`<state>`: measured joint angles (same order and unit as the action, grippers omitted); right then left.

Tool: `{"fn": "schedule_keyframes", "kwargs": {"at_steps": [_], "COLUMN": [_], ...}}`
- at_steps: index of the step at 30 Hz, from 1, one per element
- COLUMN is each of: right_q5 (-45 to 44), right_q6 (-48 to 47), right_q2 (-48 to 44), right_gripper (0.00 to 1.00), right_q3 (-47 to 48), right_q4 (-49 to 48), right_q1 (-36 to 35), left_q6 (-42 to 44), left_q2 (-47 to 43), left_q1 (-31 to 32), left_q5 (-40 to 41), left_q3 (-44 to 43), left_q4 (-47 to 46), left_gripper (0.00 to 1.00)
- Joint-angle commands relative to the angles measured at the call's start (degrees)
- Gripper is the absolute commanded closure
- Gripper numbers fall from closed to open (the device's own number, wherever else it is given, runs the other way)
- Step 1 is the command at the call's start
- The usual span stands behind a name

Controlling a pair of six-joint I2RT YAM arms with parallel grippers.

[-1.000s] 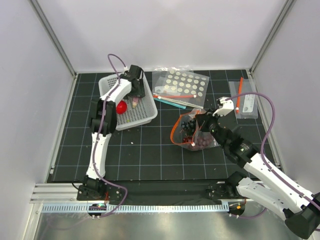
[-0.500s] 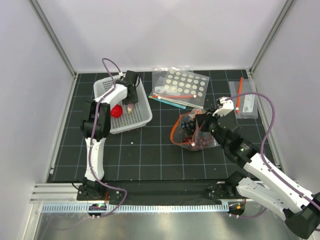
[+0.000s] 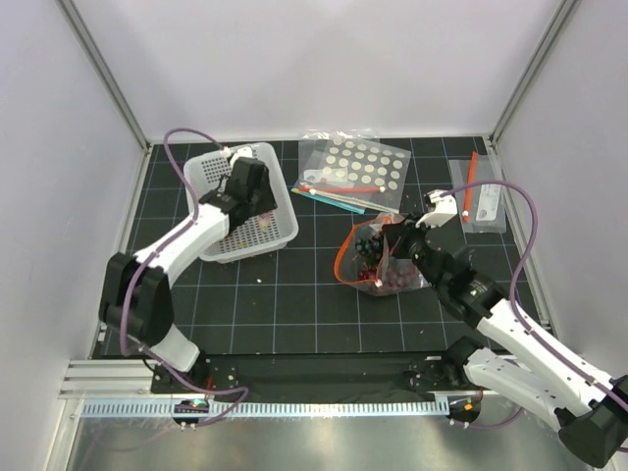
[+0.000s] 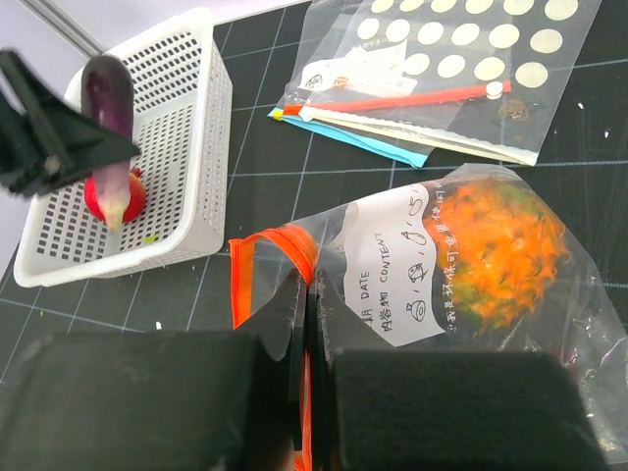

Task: Place the food in the zip-top bag and seal the zipper
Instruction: Pick up the fake vegetable from the bin, then place the fake vegetable in the zipper food storage bag.

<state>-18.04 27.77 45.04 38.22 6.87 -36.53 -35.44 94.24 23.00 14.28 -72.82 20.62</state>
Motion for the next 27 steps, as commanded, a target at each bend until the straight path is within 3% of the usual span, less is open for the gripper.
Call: {"fn": "schedule_keyframes", "kwargs": {"at_steps": [1,9,14,18,21,27], "right_q5": [-0.41,0.55,1.08,1.43,1.35,3.27], "right_q6": [-0.17,-0.52,-0.70,-0.96,-1.14,-1.75], "right_q2": [-0.39,1.02,1.11,1.11,0.75,0.14], "right_gripper": [0.99,0.99,0.99,0.99,0.99,0.99], "right_q3": [0.37,0.54,0.81,0.81,0.72,0.63], "right_q4": [-4.50,-4.85,-4.85,-4.77,-4.94,-5.38], "right_q1": [-0.20,-0.20,-0.20,-0.20,-0.20,-0.20], "left_q6": [-2.53,-0.86,-3.05,-3.06,-1.21,1.86], "left_q2": [-8.00,-24.60,-27.17,-24.55,-18.14,-8.55], "left_q1": [5.19,20.39,27.60,37.52,41.32,42.47], "left_q5": [-0.92,-9.79,-16.04,-14.90,-14.73,-8.41], "left_q3": [7.15,14.63,15.78,13.32,7.97,-2.56], "left_q4": [-2.96,-1.91,-0.76,1.07,5.03,11.19], "left_gripper": [0.93,0.92,0.92,0.91,0.91,0.91]}}
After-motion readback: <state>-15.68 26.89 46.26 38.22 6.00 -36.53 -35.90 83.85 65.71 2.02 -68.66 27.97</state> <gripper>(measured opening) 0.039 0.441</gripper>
